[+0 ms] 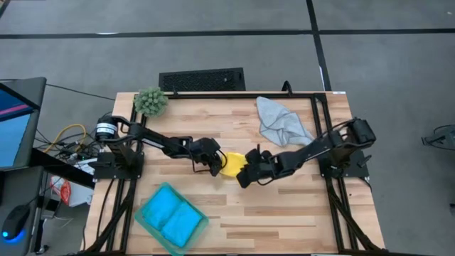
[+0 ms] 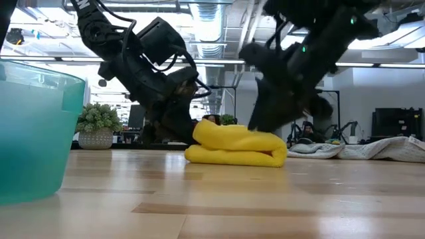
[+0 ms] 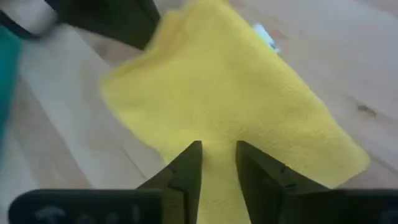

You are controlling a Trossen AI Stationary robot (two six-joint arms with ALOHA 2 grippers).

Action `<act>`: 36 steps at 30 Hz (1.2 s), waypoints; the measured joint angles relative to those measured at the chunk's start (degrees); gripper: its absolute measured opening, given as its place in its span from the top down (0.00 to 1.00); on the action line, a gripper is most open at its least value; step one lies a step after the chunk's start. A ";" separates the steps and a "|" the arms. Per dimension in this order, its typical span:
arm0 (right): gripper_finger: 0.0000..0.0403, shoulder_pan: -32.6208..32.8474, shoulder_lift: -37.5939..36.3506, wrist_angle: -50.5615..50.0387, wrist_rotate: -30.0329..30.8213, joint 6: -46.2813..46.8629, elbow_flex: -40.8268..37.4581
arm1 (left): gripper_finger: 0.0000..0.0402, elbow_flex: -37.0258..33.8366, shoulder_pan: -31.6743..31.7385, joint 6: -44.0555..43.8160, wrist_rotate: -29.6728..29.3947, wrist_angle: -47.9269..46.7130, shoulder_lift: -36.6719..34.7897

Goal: Fold microfiber towels
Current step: Fold the yellow towel

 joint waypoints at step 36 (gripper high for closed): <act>0.73 -4.02 3.22 9.70 -3.30 -5.57 0.05 | 1.00 0.04 -3.94 14.03 2.00 1.83 -5.09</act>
